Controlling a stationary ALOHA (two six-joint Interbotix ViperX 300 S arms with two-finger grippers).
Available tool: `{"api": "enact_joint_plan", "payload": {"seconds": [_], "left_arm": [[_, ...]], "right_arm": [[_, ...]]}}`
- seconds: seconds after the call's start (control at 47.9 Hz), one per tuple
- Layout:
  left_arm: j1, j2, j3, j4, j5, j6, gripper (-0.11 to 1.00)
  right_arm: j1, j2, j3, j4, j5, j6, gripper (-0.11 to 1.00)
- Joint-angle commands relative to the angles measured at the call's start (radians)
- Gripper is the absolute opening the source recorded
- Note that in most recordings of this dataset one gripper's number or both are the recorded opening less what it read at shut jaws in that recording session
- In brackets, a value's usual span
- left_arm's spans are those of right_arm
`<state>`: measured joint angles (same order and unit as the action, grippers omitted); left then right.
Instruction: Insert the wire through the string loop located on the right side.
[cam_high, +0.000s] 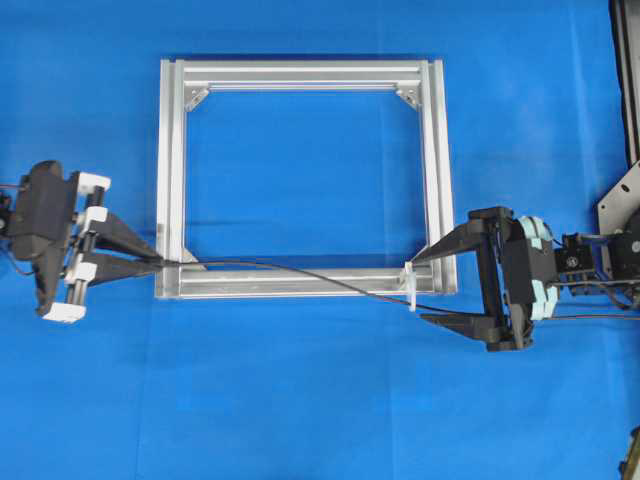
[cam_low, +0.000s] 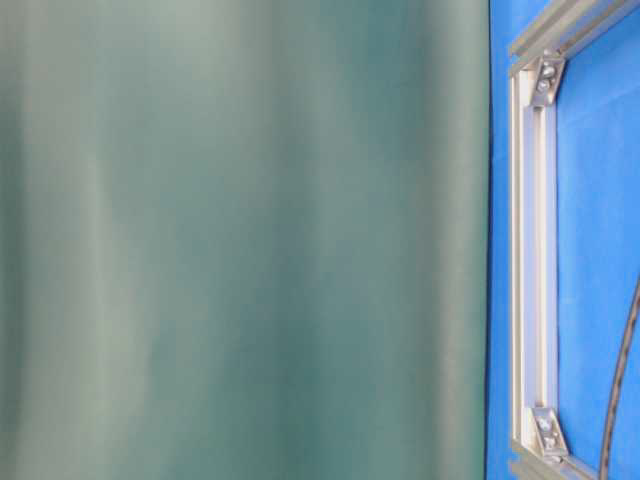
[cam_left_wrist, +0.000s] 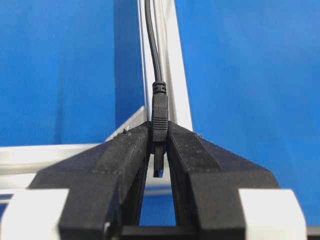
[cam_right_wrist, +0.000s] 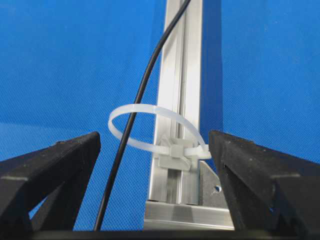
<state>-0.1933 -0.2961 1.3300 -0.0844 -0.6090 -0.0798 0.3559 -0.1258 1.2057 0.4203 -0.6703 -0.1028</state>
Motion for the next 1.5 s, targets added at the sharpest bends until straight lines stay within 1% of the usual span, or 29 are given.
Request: {"api": "enact_joint_plan", "payload": {"seconds": [0.0,0.188,0.521,0.584,0.647,0.688,0.709,0.772,0.814,0.876,0.918,1.022,1.126,1.231,1.356,1.481], "left_arm": [[-0.012,-0.017,0.002,0.003,0.002,0.006,0.09],[-0.012,-0.002,-0.017,0.005,0.091,0.006,0.09],[-0.012,-0.005,-0.015,0.005,0.094,0.000,0.10],[-0.012,-0.005,-0.018,0.005,0.091,-0.006,0.12],[-0.012,-0.002,-0.021,0.005,0.091,-0.008,0.26],[-0.012,0.002,-0.025,0.005,0.094,-0.008,0.40],[-0.012,0.002,-0.028,0.003,0.095,-0.008,0.49],[-0.012,0.003,-0.029,0.003,0.097,-0.006,0.68],[-0.012,0.003,-0.029,0.005,0.097,-0.006,0.79],[-0.012,0.002,-0.029,0.005,0.097,-0.006,0.89],[-0.012,0.003,-0.029,0.003,0.097,-0.008,0.89],[-0.012,0.000,-0.031,0.003,0.098,-0.006,0.84],[-0.012,-0.011,-0.037,0.005,0.098,-0.006,0.85],[-0.012,-0.031,-0.055,0.005,0.112,0.002,0.85],[-0.012,-0.067,-0.087,0.006,0.173,0.009,0.85],[-0.009,-0.100,-0.127,0.005,0.261,0.009,0.85]], "right_arm": [[0.000,-0.009,-0.015,-0.002,-0.003,-0.002,0.94],[0.000,-0.009,-0.017,-0.002,-0.005,-0.002,0.94],[0.000,-0.011,-0.017,-0.002,-0.003,-0.002,0.94],[0.000,-0.009,-0.017,-0.002,-0.003,-0.002,0.94],[0.000,-0.011,-0.017,-0.002,0.000,-0.002,0.94],[0.000,-0.011,-0.017,-0.002,0.003,-0.002,0.94],[0.000,-0.009,-0.017,-0.002,0.003,-0.003,0.94],[0.000,-0.009,-0.017,-0.002,0.009,-0.002,0.94],[0.000,-0.011,-0.017,-0.002,0.009,-0.002,0.94],[0.000,-0.009,-0.017,-0.002,0.009,-0.002,0.94],[0.000,-0.011,-0.017,-0.002,0.009,-0.002,0.94],[0.000,-0.011,-0.018,-0.002,0.009,-0.002,0.94],[0.000,-0.028,-0.020,-0.002,0.015,-0.005,0.94],[-0.002,-0.074,-0.020,-0.002,0.044,-0.017,0.94],[-0.003,-0.156,-0.023,-0.002,0.097,-0.040,0.94],[-0.012,-0.229,-0.023,-0.002,0.147,-0.051,0.94]]}}
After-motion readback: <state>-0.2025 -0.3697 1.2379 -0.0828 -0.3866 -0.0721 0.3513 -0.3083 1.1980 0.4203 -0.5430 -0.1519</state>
